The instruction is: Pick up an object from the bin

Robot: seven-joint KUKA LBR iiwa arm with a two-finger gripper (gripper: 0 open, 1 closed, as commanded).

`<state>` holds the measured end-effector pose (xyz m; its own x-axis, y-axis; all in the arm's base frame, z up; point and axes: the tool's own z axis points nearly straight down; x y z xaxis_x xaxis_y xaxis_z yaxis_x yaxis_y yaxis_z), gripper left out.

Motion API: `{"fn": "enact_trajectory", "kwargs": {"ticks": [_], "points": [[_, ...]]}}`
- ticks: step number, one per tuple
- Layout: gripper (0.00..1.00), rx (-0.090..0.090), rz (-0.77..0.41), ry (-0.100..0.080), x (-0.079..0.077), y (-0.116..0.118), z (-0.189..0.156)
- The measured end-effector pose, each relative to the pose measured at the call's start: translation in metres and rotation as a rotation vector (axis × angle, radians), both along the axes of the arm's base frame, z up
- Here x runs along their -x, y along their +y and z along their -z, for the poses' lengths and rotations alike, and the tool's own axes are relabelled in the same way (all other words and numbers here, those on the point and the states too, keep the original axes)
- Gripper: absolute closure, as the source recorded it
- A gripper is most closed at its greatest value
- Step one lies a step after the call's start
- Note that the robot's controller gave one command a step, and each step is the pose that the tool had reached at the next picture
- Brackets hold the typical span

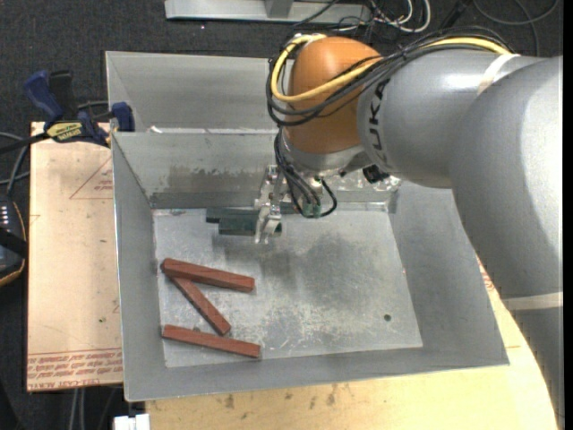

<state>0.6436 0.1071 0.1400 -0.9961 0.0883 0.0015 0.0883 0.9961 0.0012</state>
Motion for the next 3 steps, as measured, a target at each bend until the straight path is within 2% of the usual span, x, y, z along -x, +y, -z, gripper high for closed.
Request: {"fn": "enact_trajectory", "kwargs": {"ticks": [3], "points": [[1.0,-0.001,0.0,-0.005,-0.001,0.0,-0.053]]}}
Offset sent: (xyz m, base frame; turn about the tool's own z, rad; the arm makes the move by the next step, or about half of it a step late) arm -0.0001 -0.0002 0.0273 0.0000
